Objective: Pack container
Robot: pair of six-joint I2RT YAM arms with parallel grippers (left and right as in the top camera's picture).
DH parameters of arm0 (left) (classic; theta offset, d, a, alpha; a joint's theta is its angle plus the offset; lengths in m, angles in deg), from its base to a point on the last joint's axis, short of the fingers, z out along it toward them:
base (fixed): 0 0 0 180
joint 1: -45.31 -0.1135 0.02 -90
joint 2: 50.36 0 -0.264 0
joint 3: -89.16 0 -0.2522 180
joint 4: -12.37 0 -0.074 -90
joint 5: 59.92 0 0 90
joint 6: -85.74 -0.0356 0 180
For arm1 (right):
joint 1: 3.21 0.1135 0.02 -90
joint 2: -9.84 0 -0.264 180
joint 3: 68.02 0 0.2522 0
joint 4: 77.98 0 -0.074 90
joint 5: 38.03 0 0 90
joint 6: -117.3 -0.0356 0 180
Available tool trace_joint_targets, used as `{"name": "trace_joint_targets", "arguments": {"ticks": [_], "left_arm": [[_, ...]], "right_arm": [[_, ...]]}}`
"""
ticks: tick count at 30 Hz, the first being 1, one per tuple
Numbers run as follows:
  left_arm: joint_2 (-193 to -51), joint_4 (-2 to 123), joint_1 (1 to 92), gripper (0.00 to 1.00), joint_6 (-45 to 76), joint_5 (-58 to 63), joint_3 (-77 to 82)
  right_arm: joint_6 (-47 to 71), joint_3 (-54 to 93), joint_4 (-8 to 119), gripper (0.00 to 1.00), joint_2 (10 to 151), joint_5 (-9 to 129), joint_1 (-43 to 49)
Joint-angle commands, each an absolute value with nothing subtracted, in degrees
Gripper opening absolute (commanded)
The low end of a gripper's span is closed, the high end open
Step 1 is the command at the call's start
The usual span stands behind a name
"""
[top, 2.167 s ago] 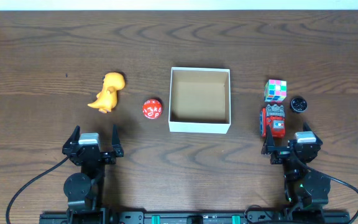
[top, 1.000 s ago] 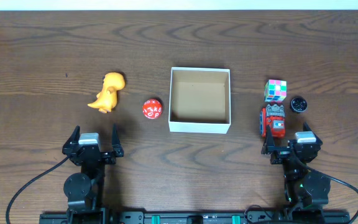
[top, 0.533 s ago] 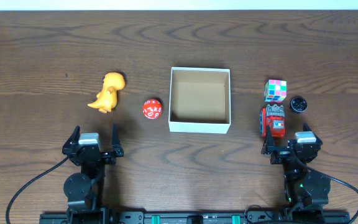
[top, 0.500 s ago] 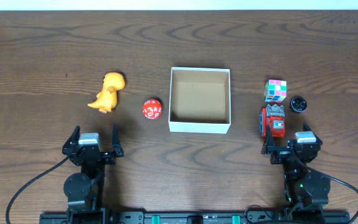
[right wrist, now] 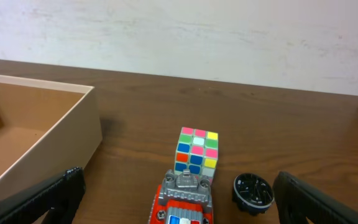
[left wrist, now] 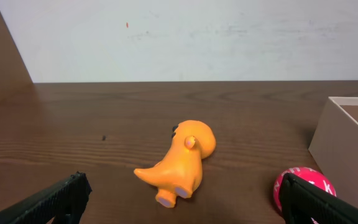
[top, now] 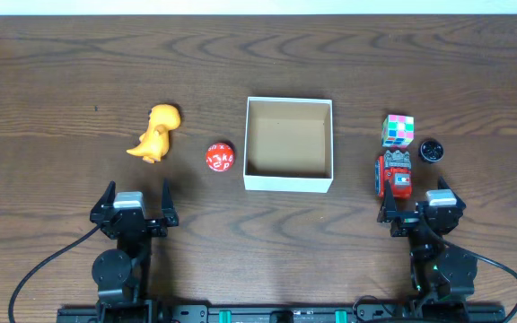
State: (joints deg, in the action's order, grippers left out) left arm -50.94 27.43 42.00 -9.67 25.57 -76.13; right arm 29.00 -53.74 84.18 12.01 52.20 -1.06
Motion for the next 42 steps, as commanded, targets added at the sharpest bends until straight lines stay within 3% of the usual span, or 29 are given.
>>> {"name": "trace_joint_targets", "arguments": {"ticks": [1,35,42], "left_arm": [[-50.6,29.7,42.1,0.98,-9.6,24.9,-76.8],[-50.6,29.7,42.1,0.98,-9.6,24.9,-76.8],[-50.6,29.7,42.1,0.98,-9.6,24.9,-76.8]], "right_arm": [[28.2,-53.9,84.0,0.99,11.6,52.0,-1.7],[27.9,-53.9,84.1,0.99,11.6,51.5,-1.7],[13.7,-52.9,86.1,0.99,11.6,49.4,-1.7]]}}
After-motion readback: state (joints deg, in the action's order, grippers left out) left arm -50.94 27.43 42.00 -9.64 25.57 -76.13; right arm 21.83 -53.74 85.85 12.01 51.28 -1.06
